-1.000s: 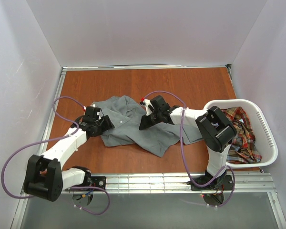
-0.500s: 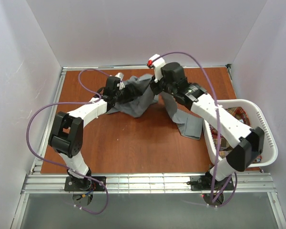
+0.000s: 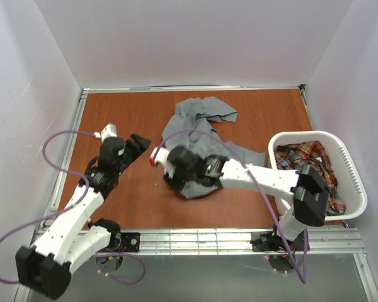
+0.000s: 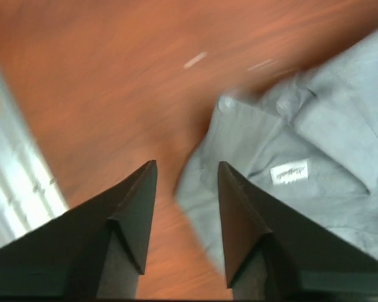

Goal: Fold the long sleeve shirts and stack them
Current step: Flatten the shirt out

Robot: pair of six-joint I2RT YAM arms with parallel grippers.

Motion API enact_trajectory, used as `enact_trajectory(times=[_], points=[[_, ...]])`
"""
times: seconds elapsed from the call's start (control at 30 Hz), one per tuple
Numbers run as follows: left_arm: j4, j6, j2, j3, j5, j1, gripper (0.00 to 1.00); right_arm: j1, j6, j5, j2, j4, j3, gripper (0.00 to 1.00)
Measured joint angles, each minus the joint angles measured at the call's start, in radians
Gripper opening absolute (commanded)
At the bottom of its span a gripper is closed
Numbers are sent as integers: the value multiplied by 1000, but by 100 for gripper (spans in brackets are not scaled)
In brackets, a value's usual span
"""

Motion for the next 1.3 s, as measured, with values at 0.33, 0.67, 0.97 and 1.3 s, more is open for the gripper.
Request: enact_trajectory(times=[0.33, 0.67, 0.97, 1.3], points=[[-260, 78, -249, -88, -51, 3, 85, 75, 153, 71, -97, -91, -165, 60], [-150, 202, 264, 0, 170, -141, 82, -505, 351, 11, -231, -78, -430, 47], [-136, 249, 671, 352, -89, -488, 79, -690, 449, -169, -208, 37, -573, 46], [-268, 262, 935, 439, -298, -629, 69, -694, 470, -270, -175, 143, -618, 45]])
